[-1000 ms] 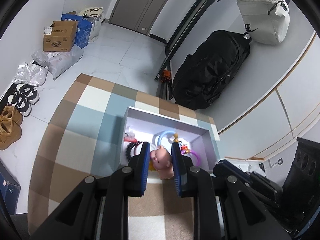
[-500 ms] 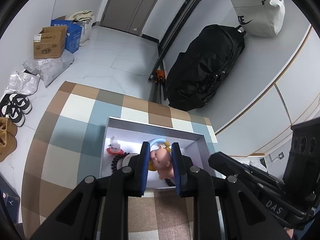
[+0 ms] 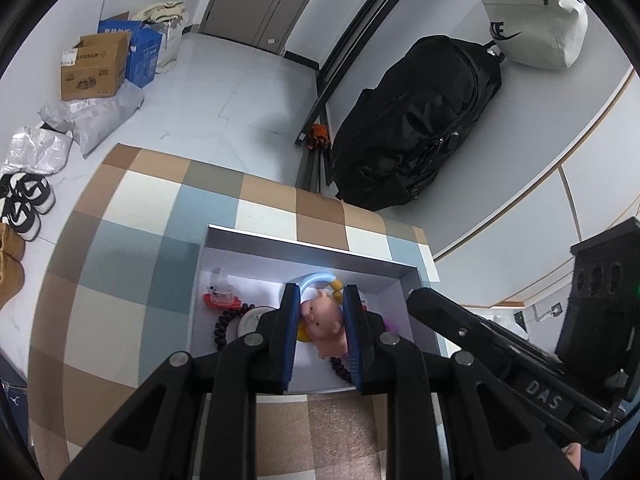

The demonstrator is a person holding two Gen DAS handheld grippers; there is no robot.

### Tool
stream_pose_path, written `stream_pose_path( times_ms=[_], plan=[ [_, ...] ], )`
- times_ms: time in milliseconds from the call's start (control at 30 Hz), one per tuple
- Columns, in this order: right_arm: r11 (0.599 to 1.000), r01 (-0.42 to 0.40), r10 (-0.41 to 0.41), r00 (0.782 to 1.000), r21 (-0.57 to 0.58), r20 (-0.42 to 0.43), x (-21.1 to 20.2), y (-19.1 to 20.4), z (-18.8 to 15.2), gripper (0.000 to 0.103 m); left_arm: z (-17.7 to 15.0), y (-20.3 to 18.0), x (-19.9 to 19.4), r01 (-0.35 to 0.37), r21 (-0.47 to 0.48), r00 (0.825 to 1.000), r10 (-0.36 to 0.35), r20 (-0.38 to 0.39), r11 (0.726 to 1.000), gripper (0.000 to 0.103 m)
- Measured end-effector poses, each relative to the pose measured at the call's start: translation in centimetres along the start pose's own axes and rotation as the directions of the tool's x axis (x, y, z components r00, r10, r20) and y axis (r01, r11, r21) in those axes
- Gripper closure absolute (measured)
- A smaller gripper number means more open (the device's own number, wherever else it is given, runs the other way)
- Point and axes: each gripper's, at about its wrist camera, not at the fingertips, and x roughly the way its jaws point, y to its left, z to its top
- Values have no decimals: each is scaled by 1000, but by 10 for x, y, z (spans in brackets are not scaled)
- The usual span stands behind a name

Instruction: Organize jewelry

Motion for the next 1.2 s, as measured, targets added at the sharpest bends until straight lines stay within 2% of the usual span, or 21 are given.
stream_pose_path(
  times_ms=[167,233,267,300,333,367,467,533,600,667,800,867,1000,1067,1200],
  plan=[
    [996,-1,4,1000,91,-24,6,-17,1,88,2,4,6,28,-44,1000,-28,-12,999,85],
    [992,-14,17,1000,127,-22,5,-23,1,86,3,3,5,37,-45,999,-38,-24,998,69],
    [990,-18,20,1000,141,-16,3,-25,1,79,2,2,4,35,-42,999,-36,-20,999,56],
    [989,-13,14,1000,149,-5,0,-27,2,72,1,1,1,32,-37,999,-32,-10,999,54],
    [988,-11,10,1000,152,7,-3,-28,2,54,1,-1,-2,19,-25,1000,-19,0,999,54],
    [988,-7,3,1000,153,31,-9,-28,3,44,1,-3,-3,13,-14,1000,-13,2,1000,54],
    [990,20,-30,997,137,71,-20,-28,4,36,2,-6,-8,0,1,1000,0,12,1000,53],
    [991,38,-50,995,129,86,-24,-28,4,31,2,-9,-10,-31,16,999,30,27,999,53],
    [991,55,-67,993,119,95,-26,-27,4,29,1,-12,-14,-77,38,996,75,50,996,46],
    [992,75,-86,991,102,104,-30,-25,3,25,0,-13,-19,-95,47,993,91,77,994,42],
    [994,79,-88,988,71,130,-37,-22,-1,23,-2,-14,-28,-114,61,988,107,111,992,42],
    [995,82,-90,985,54,148,-41,-19,-3,17,-3,-15,-31,-131,66,984,123,125,989,40],
    [996,84,-88,981,27,172,-49,-14,-6,12,-6,-18,-40,-199,87,967,181,182,976,33],
    [996,84,-85,978,17,190,-55,-12,-9,5,-8,-20,-46,-227,96,955,202,215,969,32],
    [996,86,-80,969,-17,235,-66,-6,-16,0,-14,-22,-56,-262,108,936,225,269,959,22]
  ],
)
